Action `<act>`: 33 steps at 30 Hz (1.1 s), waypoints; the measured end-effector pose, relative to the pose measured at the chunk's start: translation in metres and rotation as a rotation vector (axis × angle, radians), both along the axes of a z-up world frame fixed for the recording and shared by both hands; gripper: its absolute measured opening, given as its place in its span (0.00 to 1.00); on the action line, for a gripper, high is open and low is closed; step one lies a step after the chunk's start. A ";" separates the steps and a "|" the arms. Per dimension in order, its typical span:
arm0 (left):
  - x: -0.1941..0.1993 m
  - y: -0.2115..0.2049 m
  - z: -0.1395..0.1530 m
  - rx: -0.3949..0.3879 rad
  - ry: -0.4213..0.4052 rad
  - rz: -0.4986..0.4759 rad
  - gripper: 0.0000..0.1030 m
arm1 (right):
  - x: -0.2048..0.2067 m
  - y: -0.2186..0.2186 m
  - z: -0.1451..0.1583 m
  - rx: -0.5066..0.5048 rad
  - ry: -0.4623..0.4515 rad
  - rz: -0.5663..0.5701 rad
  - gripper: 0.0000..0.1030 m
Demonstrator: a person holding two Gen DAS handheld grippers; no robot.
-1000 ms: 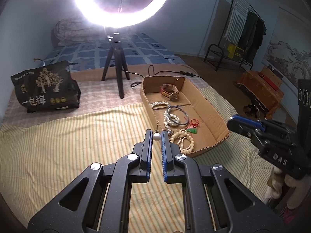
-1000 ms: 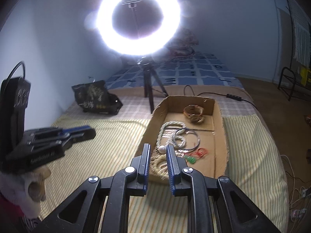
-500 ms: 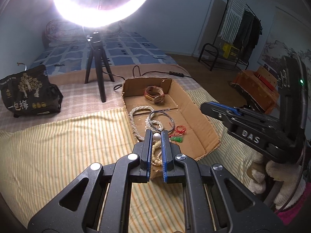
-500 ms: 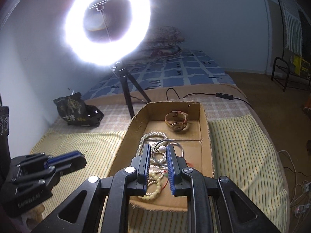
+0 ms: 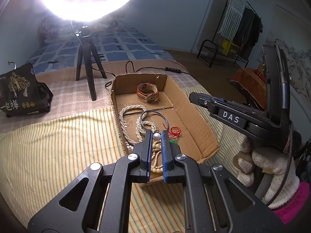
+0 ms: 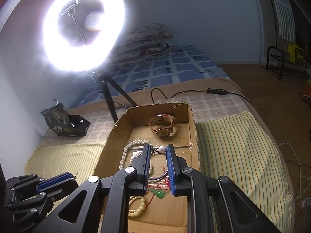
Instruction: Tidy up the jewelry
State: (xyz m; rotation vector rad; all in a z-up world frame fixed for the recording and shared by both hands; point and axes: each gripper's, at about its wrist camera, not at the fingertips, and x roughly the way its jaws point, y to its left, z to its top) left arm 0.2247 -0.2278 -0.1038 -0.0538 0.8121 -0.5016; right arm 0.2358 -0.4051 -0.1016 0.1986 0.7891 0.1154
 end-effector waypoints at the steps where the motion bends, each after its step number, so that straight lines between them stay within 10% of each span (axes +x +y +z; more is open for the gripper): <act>1: 0.001 -0.001 -0.001 0.001 0.001 0.000 0.06 | 0.002 0.000 -0.002 -0.002 0.003 -0.001 0.15; 17: 0.010 -0.012 -0.015 0.015 0.009 -0.014 0.06 | 0.017 -0.008 -0.020 -0.004 0.035 -0.020 0.19; 22: 0.009 -0.013 -0.015 0.021 0.003 -0.018 0.07 | 0.018 -0.006 -0.020 -0.001 0.031 -0.017 0.34; 26: 0.008 -0.013 -0.014 0.026 -0.005 -0.016 0.47 | 0.015 -0.005 -0.016 -0.017 0.011 -0.036 0.64; 33: 0.004 -0.014 -0.011 0.041 -0.025 -0.008 0.63 | 0.012 -0.005 -0.006 -0.042 -0.018 -0.062 0.87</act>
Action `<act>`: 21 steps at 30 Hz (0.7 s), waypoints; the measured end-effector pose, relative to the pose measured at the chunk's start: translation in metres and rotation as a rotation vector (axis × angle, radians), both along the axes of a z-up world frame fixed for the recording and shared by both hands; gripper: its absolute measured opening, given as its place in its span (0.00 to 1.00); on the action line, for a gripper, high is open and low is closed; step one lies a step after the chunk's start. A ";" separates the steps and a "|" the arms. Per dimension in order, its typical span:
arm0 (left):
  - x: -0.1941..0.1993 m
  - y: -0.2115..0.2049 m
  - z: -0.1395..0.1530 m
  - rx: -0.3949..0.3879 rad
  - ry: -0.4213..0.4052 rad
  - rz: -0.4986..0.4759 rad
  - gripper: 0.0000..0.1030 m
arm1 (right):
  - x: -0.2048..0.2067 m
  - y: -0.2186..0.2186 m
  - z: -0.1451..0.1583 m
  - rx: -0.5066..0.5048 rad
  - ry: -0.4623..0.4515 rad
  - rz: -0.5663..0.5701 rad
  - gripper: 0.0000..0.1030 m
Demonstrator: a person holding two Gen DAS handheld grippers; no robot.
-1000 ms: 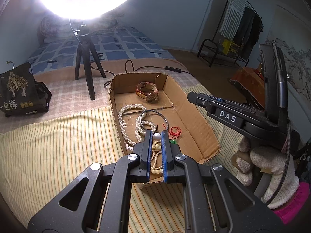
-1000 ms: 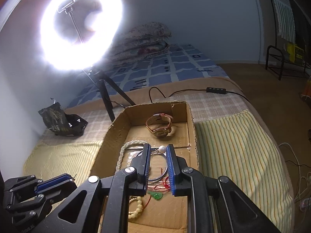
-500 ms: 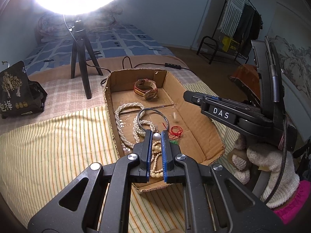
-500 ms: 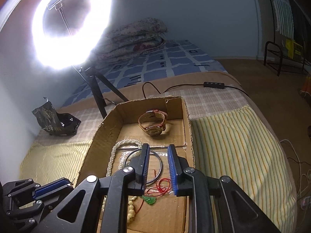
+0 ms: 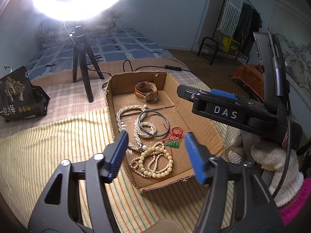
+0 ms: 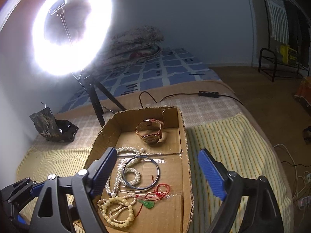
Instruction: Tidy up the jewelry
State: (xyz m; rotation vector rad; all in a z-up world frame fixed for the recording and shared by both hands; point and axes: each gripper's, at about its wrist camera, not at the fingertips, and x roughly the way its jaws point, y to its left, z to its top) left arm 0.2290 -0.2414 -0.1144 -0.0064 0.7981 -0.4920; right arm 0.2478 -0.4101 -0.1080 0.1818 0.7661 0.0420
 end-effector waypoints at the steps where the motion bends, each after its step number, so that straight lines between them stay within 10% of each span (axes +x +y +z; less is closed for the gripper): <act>1: 0.000 0.000 0.000 0.005 0.000 0.002 0.63 | 0.000 0.000 0.001 -0.004 0.001 -0.001 0.89; 21: -0.019 0.013 0.025 0.014 -0.052 0.027 0.70 | -0.017 0.015 0.038 -0.080 -0.047 -0.020 1.00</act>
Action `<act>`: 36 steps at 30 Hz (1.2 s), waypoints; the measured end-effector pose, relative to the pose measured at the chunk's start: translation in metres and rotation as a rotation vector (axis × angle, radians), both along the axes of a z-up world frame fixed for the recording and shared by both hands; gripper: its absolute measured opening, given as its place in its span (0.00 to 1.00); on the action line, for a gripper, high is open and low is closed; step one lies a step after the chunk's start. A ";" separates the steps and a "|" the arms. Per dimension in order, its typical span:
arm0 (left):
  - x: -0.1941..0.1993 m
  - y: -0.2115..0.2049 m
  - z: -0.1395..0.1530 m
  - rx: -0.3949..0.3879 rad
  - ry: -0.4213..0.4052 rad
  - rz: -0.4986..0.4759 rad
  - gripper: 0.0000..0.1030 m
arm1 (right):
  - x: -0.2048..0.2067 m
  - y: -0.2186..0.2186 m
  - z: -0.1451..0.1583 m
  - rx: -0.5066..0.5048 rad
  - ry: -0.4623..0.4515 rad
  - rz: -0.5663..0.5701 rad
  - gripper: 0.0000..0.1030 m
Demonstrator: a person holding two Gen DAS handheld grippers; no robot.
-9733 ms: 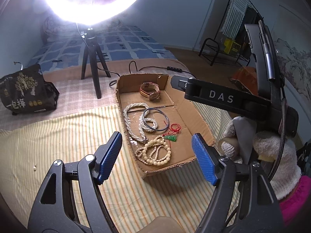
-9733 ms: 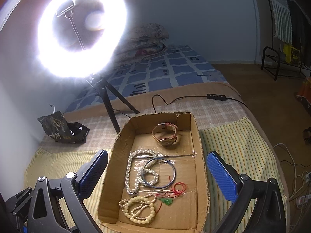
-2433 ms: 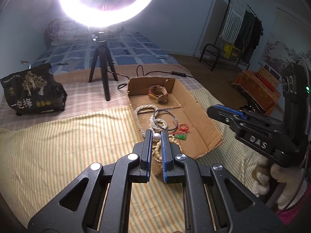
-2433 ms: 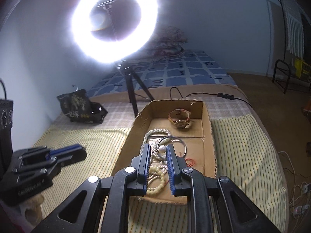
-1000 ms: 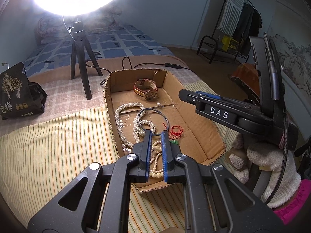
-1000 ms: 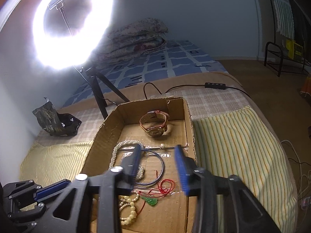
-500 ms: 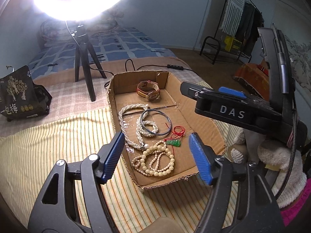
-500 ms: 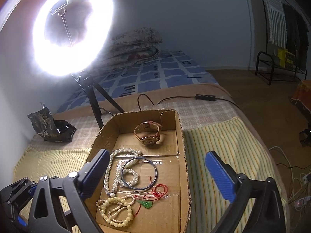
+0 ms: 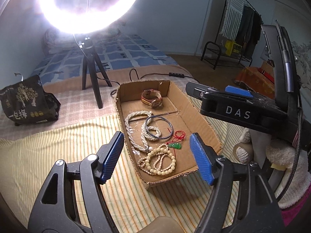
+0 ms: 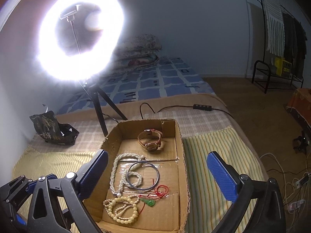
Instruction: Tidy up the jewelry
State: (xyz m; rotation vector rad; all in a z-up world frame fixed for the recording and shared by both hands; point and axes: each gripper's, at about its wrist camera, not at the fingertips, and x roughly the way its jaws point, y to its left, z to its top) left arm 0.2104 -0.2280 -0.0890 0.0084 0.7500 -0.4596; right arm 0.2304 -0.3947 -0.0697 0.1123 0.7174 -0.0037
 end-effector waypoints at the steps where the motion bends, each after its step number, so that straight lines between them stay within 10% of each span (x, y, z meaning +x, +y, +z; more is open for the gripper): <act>1: -0.002 0.002 0.002 0.002 -0.007 0.001 0.70 | -0.002 0.001 0.003 -0.004 -0.006 0.000 1.00; 36: -0.112 0.066 0.098 0.011 -0.228 0.054 0.85 | -0.129 0.027 0.106 -0.103 -0.183 0.012 1.00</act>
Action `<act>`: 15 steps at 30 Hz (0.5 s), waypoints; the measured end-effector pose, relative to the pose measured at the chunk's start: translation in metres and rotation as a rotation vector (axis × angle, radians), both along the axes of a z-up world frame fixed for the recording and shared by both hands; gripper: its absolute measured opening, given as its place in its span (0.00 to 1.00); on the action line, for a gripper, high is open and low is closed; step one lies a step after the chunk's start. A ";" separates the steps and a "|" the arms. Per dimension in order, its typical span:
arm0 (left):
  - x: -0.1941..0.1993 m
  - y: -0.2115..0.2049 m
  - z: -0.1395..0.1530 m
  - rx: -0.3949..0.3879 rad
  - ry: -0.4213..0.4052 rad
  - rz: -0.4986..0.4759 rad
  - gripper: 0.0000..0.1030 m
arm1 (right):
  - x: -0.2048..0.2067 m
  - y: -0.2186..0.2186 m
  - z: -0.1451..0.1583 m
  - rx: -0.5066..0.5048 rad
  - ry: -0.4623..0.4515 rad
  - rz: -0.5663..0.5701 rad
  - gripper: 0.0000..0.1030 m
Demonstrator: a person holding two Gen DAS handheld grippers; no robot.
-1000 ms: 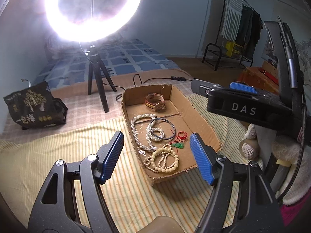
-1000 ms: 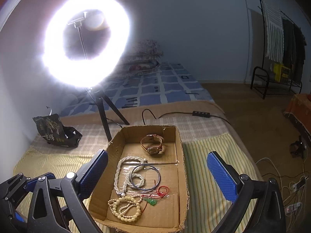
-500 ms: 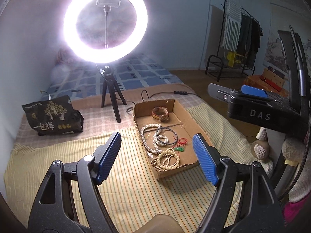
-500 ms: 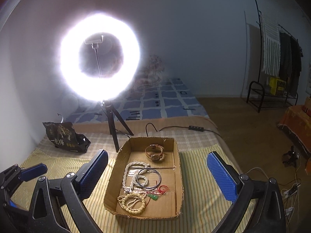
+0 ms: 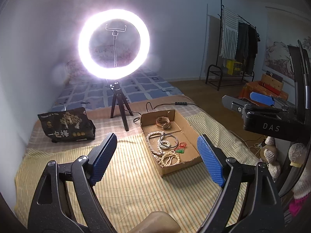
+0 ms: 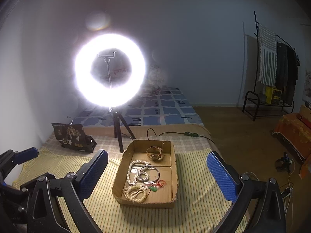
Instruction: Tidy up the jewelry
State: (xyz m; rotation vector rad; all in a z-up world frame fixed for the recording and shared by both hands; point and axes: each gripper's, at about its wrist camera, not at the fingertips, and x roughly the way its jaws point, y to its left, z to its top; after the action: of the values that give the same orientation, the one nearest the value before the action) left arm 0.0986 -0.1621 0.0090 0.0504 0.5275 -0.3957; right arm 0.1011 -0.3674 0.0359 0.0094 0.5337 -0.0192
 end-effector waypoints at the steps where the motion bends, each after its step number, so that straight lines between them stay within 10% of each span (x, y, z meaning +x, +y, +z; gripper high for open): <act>1: -0.003 0.001 0.001 0.003 -0.003 -0.001 0.85 | -0.002 0.000 0.001 0.000 -0.002 0.000 1.00; 15: -0.031 0.012 0.006 0.037 -0.059 0.002 0.99 | -0.042 0.009 0.002 -0.009 -0.043 0.018 1.00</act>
State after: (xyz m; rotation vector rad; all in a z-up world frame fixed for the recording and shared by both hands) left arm 0.0674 -0.1497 0.0153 0.0972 0.4763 -0.3809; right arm 0.0594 -0.3580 0.0376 -0.0034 0.4907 -0.0035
